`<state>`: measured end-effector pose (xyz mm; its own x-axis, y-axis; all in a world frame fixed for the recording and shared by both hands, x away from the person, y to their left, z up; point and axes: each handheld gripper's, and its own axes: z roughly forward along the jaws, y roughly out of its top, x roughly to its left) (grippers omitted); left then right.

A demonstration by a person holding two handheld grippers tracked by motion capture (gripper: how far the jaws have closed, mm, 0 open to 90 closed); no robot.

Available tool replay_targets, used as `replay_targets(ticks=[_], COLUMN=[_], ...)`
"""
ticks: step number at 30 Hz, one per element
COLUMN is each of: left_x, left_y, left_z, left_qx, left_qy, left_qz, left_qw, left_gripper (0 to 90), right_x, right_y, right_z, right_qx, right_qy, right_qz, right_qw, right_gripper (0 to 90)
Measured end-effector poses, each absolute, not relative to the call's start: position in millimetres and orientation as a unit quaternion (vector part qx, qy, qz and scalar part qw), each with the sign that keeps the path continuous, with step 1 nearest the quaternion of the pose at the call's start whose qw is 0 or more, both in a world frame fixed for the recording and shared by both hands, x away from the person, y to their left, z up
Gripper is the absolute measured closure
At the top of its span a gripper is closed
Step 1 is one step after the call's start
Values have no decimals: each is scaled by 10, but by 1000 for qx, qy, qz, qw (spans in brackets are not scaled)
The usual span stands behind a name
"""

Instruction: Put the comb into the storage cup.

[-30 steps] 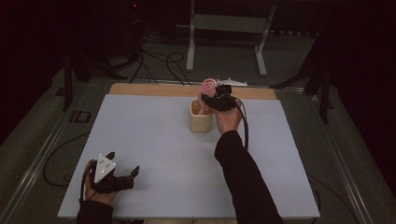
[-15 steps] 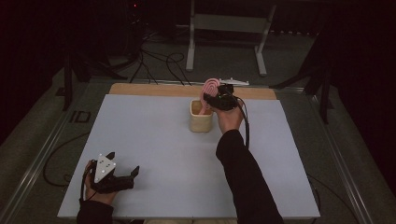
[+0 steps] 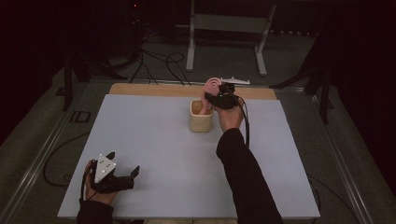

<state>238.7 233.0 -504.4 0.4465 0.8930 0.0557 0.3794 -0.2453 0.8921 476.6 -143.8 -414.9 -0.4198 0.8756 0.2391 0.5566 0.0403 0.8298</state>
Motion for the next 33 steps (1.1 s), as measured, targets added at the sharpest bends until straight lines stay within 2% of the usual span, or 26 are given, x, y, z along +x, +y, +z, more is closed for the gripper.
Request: replay_targets(ticks=[19,27,33], left_x=[2389,2391,2393], left_y=[2336,2330,2328], left_z=[-5039,-5035,-5030], left_qx=[732,732,731], left_qy=[435,434,433], left_qz=[296,295,295], left_qw=[433,435,437], left_gripper=[1,1,1], right_x=[4774,4700,4649], right_y=[-1438,-1434,-1445], right_z=[-4061,-4006,-4008], right_qx=[502,485,485], right_qy=[707,716,716], right_qz=[460,461,463], right_qw=[190,199,196], right_gripper=[567,488,363])
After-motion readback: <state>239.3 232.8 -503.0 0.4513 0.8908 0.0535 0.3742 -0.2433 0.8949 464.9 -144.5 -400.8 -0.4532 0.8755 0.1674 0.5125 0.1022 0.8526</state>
